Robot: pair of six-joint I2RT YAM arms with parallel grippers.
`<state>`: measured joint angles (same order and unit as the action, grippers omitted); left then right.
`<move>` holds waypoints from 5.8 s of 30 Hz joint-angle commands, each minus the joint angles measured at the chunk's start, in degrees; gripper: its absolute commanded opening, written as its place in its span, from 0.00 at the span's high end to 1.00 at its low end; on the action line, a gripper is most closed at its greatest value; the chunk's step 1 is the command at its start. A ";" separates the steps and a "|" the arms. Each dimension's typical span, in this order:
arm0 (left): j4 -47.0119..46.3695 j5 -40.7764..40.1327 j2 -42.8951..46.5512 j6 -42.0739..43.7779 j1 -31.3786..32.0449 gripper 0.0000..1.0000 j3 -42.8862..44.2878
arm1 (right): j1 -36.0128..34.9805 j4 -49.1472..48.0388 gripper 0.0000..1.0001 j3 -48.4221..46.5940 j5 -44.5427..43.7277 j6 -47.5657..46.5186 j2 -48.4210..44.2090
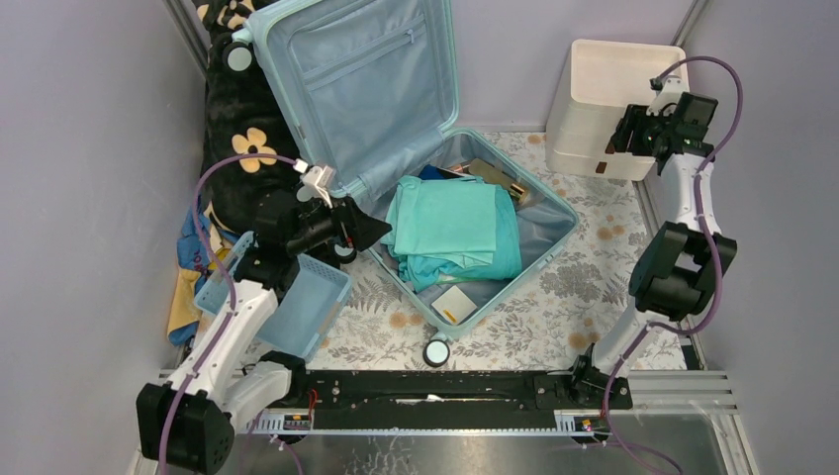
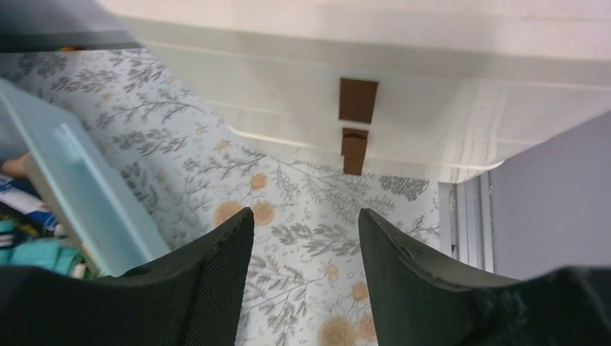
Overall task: Open, take out, and arrange the luggage
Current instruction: Open the luggage at the center of the board, then open the drawer in the storage box, then pick up the personal item from the luggage.
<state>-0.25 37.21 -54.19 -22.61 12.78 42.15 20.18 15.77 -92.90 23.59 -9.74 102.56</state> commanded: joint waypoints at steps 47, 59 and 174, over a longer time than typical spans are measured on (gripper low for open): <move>-12.32 2.99 -7.68 -9.43 0.22 0.02 5.97 | -0.35 -3.78 0.92 -17.72 -0.04 0.85 16.28; -11.86 3.64 -5.87 -9.20 0.23 0.02 5.24 | -0.32 -5.65 0.97 -4.13 0.18 -2.16 6.12; 6.14 -42.08 -13.21 5.52 33.87 0.10 13.83 | -34.05 11.85 0.57 -5.49 -9.09 -33.07 12.92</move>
<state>7.46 -2.85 -68.12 -18.46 47.13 56.10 -12.97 30.55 -95.53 20.88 -43.68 114.59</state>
